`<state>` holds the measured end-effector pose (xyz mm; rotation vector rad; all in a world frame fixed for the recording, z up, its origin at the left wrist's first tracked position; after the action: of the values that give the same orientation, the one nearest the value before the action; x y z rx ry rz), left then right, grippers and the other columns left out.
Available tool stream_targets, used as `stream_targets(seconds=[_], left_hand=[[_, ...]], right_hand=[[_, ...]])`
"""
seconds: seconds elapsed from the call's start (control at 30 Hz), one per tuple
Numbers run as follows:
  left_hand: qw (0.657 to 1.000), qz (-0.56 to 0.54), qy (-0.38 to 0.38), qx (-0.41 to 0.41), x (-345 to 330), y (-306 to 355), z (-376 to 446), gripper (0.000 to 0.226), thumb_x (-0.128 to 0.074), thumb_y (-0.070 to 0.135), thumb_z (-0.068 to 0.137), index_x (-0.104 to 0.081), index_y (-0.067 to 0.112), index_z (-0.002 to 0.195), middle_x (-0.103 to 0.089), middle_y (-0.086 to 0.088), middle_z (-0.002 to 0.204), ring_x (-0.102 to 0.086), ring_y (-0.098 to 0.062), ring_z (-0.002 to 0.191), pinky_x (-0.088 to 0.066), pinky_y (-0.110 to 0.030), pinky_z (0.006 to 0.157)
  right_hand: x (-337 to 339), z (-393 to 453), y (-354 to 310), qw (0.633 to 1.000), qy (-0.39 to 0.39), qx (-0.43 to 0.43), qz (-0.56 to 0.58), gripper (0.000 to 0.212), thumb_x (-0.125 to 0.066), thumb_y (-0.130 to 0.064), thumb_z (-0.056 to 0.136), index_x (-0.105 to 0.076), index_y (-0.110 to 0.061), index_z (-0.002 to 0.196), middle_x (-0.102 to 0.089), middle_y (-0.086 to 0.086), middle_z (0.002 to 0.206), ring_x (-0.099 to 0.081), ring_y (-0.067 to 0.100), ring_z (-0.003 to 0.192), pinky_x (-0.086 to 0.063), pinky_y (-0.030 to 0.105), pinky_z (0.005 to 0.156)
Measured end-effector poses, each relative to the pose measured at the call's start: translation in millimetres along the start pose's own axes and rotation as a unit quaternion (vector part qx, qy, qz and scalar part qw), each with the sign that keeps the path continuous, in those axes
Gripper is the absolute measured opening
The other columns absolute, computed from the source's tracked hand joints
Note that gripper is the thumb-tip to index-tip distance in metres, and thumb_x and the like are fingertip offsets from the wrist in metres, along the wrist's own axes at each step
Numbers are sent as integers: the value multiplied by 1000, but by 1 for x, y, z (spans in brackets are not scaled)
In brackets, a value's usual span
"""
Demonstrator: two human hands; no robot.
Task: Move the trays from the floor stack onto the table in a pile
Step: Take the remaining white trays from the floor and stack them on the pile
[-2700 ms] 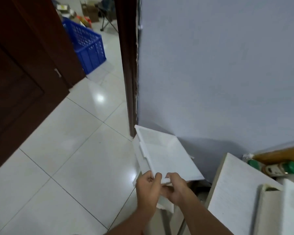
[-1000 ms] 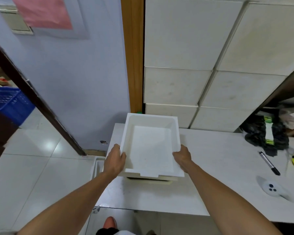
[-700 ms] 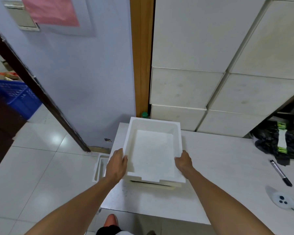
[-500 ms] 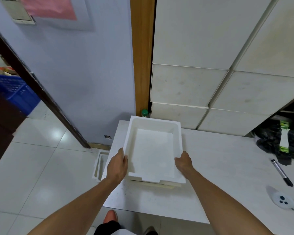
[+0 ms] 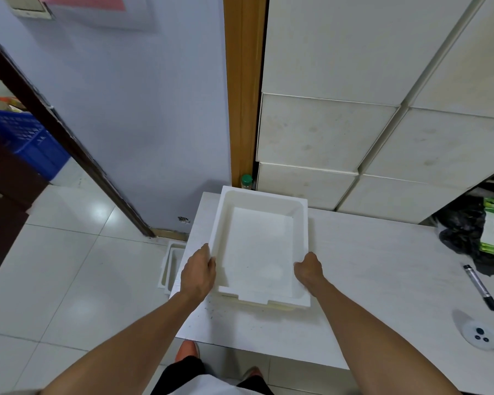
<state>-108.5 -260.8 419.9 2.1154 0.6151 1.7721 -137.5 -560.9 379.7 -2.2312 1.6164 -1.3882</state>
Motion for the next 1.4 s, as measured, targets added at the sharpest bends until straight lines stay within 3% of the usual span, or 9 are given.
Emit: stream_targets(seconds=[0.2, 0.37, 0.6, 0.7, 0.77, 0.87, 1.0, 1.23, 1.4], left_hand=[[1000, 1, -8, 7, -5, -3, 1, 11, -43, 16, 95, -49, 8, 100, -58, -7, 95, -50, -19, 77, -48, -35, 68], [1000, -17, -9, 24, -7, -6, -1, 10, -45, 17, 96, -49, 11, 102, -60, -4, 95, -58, -20, 80, -52, -34, 69], [999, -46, -25, 13, -5, -6, -5, 21, -39, 28, 99, -49, 17, 113, -62, 0, 102, -61, -17, 87, -55, -35, 77], [995, -84, -53, 27, -4, -15, -4, 42, -26, 48, 99, -54, 19, 112, -62, 9, 103, -61, -17, 98, -49, -35, 87], [992, -115, -34, 27, 5, -28, 1, 50, -16, 55, 96, -54, 23, 91, -59, 11, 82, -61, -16, 81, -46, -34, 73], [992, -118, -15, 43, 22, -57, 12, 37, -20, 42, 100, -43, 23, 79, -49, 11, 67, -49, -12, 62, -38, -31, 61], [990, -107, -12, 88, 42, -109, 30, 32, -24, 33, 101, -46, 18, 82, -53, 5, 73, -54, -17, 69, -42, -32, 63], [974, -76, -94, 193, 44, -239, 48, 24, -34, 21, 96, -55, 11, 90, -65, -7, 95, -56, -21, 81, -45, -32, 70], [944, -71, -146, 289, 31, -342, 54, 30, -39, 25, 93, -60, 9, 109, -65, -11, 116, -60, -30, 107, -47, -32, 85]], right_hand=[[-2, -1, 0, 1000, -6, -2, -23, 33, -49, -7, 94, -43, 5, 123, -55, 21, 124, -56, 34, 113, -47, 37, 90], [-6, 0, 3, 999, -13, 3, -50, 37, -49, -13, 96, -40, 6, 127, -54, 22, 126, -55, 36, 116, -46, 38, 93], [-9, 8, 6, 997, -19, -3, -78, 66, -55, -29, 95, -25, 8, 140, -40, 27, 142, -45, 40, 130, -39, 42, 105], [8, 5, -13, 990, 69, 22, -119, 76, -55, -38, 92, -19, 4, 144, -28, 26, 147, -37, 44, 131, -37, 52, 104], [22, -2, -46, 972, 152, 68, -164, 71, -54, -37, 93, -23, 3, 144, -31, 27, 144, -36, 44, 129, -37, 55, 101], [25, -17, -108, 949, 235, 153, -145, 57, -54, -27, 93, -35, 1, 139, -39, 26, 137, -37, 43, 126, -36, 54, 102], [-14, -48, -197, 915, 273, 270, -119, 38, -54, -14, 91, -50, -1, 127, -49, 22, 124, -46, 39, 117, -39, 50, 97], [-159, -96, -297, 893, 172, 405, -95, 26, -50, -2, 89, -58, -6, 113, -53, 13, 115, -51, 29, 107, -46, 41, 94], [-279, -88, -303, 916, 20, 378, -130, 23, -48, -7, 92, -59, -13, 112, -52, 4, 117, -53, 19, 104, -51, 34, 91]])
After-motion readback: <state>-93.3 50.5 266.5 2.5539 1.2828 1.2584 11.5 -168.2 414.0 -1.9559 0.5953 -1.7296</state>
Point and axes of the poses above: each hand's wrist, its own z-axis towards the middle knuckle, its own x-axis out of the back of the hand, y = z × x, the point moved 9 cm from there along z, towards the middle knuckle
